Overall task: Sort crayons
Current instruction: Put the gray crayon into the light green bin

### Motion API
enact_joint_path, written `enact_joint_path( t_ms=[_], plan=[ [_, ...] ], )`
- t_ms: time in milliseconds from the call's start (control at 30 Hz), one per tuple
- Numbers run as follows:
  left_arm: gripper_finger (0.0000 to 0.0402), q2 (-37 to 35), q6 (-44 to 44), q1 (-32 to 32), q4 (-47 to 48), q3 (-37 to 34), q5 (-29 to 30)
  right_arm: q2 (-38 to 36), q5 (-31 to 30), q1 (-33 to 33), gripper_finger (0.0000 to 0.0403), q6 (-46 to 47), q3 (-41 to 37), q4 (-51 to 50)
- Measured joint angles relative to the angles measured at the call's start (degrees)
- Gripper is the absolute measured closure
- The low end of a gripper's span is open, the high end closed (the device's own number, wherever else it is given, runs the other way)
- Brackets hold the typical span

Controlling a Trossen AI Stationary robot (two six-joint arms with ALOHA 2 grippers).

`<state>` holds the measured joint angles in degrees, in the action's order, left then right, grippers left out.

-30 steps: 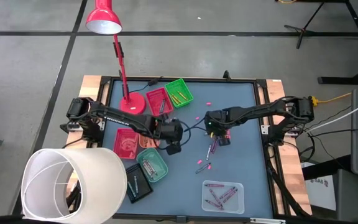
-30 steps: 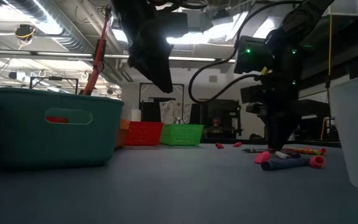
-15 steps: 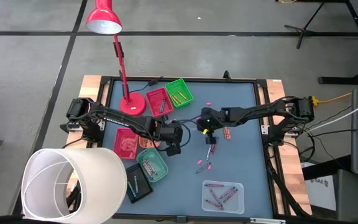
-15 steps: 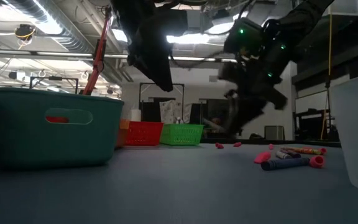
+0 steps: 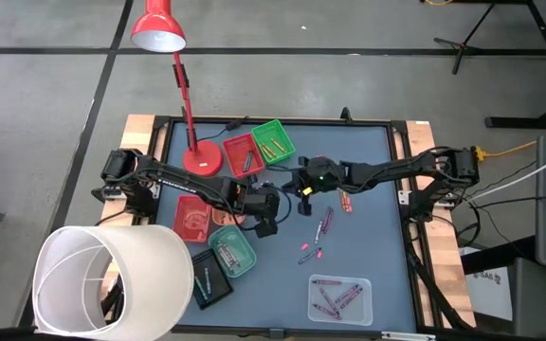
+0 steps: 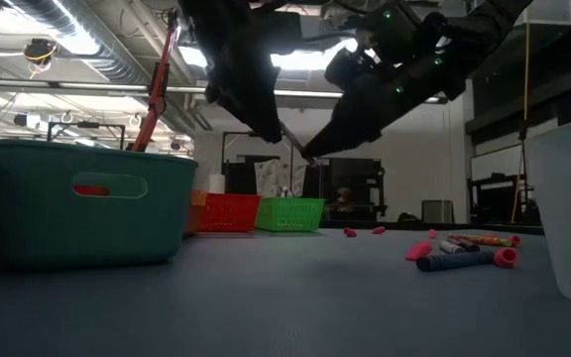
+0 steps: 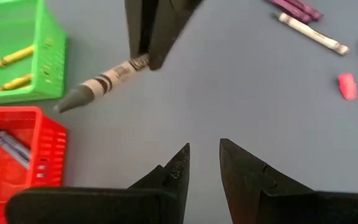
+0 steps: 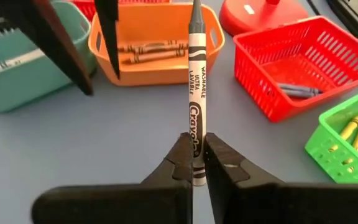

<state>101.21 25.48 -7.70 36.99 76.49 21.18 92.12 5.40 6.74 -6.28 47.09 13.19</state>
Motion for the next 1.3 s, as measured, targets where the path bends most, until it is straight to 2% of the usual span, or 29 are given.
enact_joint_path(
  t_ms=[267,533,633,733,867,1033,1167,1300],
  plan=[
    [0.0331,-1.7,0.1,0.0,0.1,0.1,5.5,0.0,2.7,0.0,0.0386,0.7,0.0,0.4],
    [0.0331,-6.8,-0.3,0.0,7.1,-0.1,8.9,-0.1,3.3,0.0,0.0386,0.7,0.0,0.7],
    [0.0331,-10.0,-0.2,-0.3,6.1,-3.0,10.0,-0.1,3.3,0.0,0.0386,0.7,0.0,1.1],
    [0.0331,-14.1,2.7,-0.9,4.0,-8.9,9.9,-0.1,3.3,0.0,0.0386,1.4,0.0,3.6],
    [0.0331,-20.0,4.3,-1.9,-7.0,-18.2,9.8,-0.1,3.3,0.0,0.0386,1.9,0.0,7.3],
    [0.0331,-24.6,0.1,-2.5,-29.5,-27.7,9.7,-0.1,3.2,-0.6,0.0386,3.4,0.1,11.4],
    [0.0331,-24.7,-4.1,-2.4,-41.9,-30.8,9.5,-0.1,3.2,-2.3,0.0386,3.5,0.1,14.3],
    [0.0331,-24.7,-5.7,-2.1,-46.3,-31.2,9.1,-0.1,2.7,-4.5,0.0386,3.5,0.1,16.3]
  ],
)
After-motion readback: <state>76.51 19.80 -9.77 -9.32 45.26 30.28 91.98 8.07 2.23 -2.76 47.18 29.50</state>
